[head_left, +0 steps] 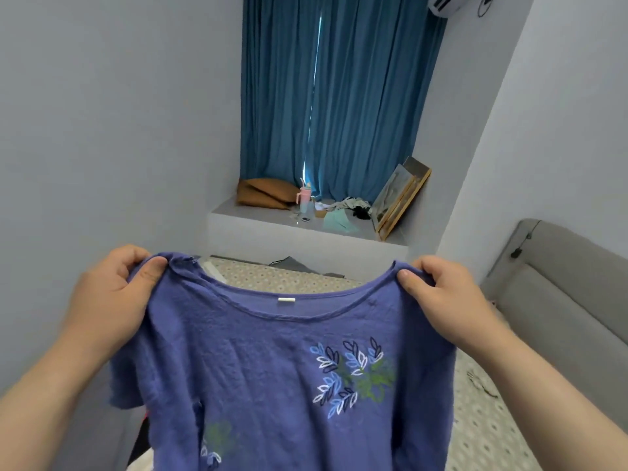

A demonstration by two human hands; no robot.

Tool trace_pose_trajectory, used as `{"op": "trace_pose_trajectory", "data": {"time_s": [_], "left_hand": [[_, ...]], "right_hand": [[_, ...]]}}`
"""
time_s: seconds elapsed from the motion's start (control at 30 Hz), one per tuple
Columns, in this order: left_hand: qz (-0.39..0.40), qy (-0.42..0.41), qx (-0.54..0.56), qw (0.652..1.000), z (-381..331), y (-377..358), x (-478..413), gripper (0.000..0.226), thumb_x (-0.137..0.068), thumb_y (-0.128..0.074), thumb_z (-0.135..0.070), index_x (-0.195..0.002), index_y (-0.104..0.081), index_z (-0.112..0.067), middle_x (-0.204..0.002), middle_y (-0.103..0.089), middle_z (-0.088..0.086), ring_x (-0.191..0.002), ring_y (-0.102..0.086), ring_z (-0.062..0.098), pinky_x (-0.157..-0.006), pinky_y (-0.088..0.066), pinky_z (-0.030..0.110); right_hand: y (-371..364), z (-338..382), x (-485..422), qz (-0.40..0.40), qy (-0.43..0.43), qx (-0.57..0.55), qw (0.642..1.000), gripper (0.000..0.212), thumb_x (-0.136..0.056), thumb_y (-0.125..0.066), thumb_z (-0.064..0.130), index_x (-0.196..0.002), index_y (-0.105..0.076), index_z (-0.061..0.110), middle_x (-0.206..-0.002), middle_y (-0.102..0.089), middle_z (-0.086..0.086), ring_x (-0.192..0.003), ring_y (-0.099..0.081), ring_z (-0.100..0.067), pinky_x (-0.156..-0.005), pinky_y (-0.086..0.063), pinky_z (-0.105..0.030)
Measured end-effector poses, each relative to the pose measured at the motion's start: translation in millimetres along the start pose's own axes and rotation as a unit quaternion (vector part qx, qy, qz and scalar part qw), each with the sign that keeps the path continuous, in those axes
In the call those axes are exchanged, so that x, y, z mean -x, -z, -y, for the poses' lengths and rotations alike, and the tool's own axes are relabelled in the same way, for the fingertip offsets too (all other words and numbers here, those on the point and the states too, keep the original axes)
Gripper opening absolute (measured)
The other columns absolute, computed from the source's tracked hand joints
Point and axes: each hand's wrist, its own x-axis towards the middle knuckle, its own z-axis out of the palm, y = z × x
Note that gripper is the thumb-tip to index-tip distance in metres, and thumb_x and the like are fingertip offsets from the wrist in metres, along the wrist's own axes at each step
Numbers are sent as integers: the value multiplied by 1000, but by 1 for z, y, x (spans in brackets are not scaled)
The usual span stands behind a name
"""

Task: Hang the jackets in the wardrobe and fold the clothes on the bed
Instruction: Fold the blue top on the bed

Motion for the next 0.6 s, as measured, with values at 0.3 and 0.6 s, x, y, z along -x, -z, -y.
{"op": "trace_pose_trajectory", "data": {"time_s": [0.3,0.6], "left_hand": [[-91,90,-60,990,69,42,39,27,-95,-61,-10,-73,-60,-24,-71,-64,-6,-62,-54,-10,-58,-38,4],[-224,211,-81,948,195,-13,152,22,-94,-65,-23,-72,-61,-23,-69,-65,-6,-61,-53,6,-59,-41,19]], "right_hand": [[-139,1,-55,101,67,-117,986,26,-92,-65,16,-68,-64,27,-76,-67,19,-70,-57,4,-61,-39,-9],[-344,-83,-45,242,82,-200,946,27,-92,-66,12,-70,-70,27,-72,-69,20,-68,-60,4,-60,-40,-9]]}}
